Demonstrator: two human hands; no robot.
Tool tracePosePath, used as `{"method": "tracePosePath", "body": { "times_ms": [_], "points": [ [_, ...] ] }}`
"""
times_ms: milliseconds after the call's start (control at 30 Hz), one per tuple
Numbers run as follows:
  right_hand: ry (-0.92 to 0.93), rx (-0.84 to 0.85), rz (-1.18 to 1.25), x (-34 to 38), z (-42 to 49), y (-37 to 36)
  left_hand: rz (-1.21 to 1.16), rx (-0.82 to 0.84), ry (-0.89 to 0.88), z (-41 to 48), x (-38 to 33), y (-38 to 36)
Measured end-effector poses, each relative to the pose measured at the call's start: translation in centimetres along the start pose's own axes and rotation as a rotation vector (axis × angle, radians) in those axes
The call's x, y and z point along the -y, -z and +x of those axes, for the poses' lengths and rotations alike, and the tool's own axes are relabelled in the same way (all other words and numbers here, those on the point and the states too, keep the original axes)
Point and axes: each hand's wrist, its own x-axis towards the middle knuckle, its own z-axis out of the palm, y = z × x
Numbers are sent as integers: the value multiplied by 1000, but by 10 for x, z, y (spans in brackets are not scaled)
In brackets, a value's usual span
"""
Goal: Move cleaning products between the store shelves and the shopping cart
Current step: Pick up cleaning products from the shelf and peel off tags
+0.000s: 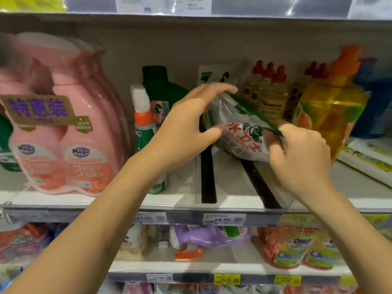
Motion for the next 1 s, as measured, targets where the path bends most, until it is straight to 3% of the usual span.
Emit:
{"method": "tracePosePath", "body": {
  "times_ms": [200,300,400,567,667,800,833,900,1000],
  "points": [
    [-45,18,29,-10,38,28,-13,116,278,26,6,-11],
    [-60,20,123,-13,55,41,19,172,288,35,15,-18],
    [-90,42,160,-15,64,42,-163,227,295,42,23,-24],
    [-42,93,41,-13,80,36,-395,122,384,48,42,-40],
    [162,-52,-64,-13,78,34,-488,12,407,47,49,-53],
    [308,-595,-13,-28,31,34,-567,-40,428,46,55,-59],
    [272,-655,22,-37,14,31,-575,-43,436,47,55,-59],
    [66,-605,68,-49,-16,20,-603,-48,440,47,52,-58],
    [-252,-284,51,-46,-38,1,-642,-78,433,45,45,-53]
  ]
}}
